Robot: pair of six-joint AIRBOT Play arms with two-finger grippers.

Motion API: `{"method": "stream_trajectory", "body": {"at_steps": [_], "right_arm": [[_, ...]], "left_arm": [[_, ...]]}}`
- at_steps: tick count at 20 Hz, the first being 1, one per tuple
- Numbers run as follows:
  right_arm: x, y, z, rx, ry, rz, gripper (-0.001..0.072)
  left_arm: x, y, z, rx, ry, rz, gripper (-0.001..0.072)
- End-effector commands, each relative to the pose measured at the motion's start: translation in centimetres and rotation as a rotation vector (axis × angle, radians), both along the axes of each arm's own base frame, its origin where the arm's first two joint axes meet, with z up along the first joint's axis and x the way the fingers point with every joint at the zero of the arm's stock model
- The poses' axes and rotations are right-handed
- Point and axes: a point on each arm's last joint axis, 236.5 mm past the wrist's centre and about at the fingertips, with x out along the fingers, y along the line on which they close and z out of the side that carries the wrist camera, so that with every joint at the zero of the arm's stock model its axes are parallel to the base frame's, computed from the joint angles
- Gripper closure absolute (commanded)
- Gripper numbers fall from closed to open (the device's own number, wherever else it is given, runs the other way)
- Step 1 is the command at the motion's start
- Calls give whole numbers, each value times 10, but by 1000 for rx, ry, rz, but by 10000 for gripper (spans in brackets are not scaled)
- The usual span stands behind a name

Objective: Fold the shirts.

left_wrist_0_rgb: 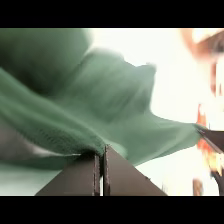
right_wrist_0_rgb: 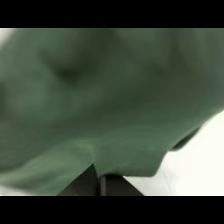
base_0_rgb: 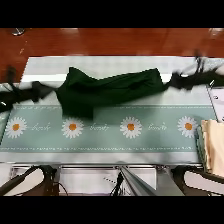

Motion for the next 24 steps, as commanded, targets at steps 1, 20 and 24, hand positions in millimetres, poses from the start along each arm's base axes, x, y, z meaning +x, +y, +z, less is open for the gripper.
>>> {"method": "stream_trajectory", "body": {"at_steps": [1, 20, 24], "right_arm": [[9, -5, 196, -132, -423, 26, 691], [-285, -34, 352, -524, -777, -238, 690], [-230, -27, 269, -441, -538, -136, 689]], "left_arm": [[-4, 6, 209, 93, -472, 110, 689], [-271, 42, 388, 962, -851, 666, 688], [-180, 29, 282, 752, -614, 404, 689]]}}
